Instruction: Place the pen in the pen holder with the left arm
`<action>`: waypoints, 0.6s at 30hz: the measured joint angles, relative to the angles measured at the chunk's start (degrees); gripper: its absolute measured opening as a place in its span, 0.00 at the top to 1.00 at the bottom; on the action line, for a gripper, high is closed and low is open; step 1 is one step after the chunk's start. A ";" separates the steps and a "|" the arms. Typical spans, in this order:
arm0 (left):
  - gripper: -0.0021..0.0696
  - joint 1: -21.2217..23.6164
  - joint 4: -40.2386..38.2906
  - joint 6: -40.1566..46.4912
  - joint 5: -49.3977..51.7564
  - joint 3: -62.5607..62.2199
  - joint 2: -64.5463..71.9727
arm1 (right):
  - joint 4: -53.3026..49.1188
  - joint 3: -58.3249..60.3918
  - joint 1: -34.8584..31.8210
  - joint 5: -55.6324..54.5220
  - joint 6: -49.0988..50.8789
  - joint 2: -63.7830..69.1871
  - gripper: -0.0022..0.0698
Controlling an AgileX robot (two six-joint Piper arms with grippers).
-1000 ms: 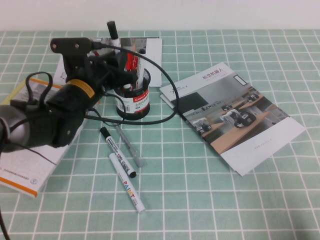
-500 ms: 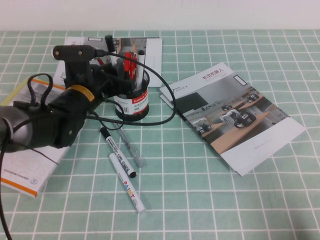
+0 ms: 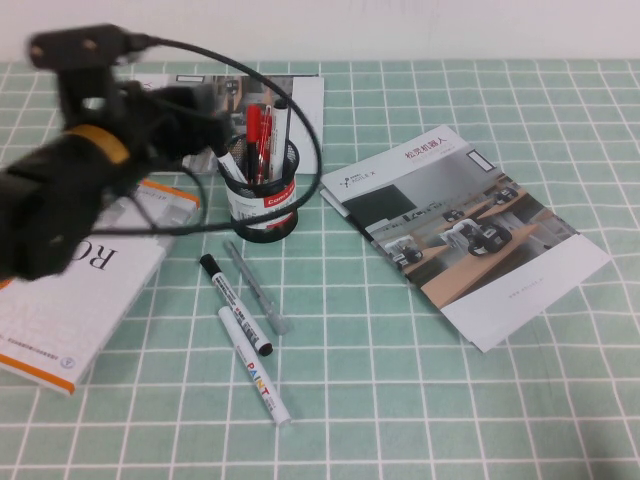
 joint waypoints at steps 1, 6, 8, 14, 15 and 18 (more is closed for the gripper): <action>0.71 0.00 -0.04 0.35 0.75 1.37 -2.94 | 0.00 0.00 0.00 0.00 0.00 0.00 1.00; 0.93 0.00 -0.04 2.63 1.92 9.72 -18.51 | 0.00 0.00 0.00 0.00 0.00 0.00 1.00; 0.95 0.00 -0.04 3.50 2.59 13.40 -24.83 | 0.00 0.00 0.00 0.00 0.00 0.00 1.00; 0.96 0.00 -0.04 4.35 10.39 24.97 -44.72 | 0.00 0.00 0.00 0.00 0.00 0.00 1.00; 0.96 0.00 -0.04 4.35 11.85 27.55 -47.97 | 0.00 0.00 0.00 0.00 0.00 0.00 1.00; 0.96 0.00 -0.04 4.48 16.48 32.98 -56.38 | 0.00 0.00 0.00 0.00 0.00 0.00 1.00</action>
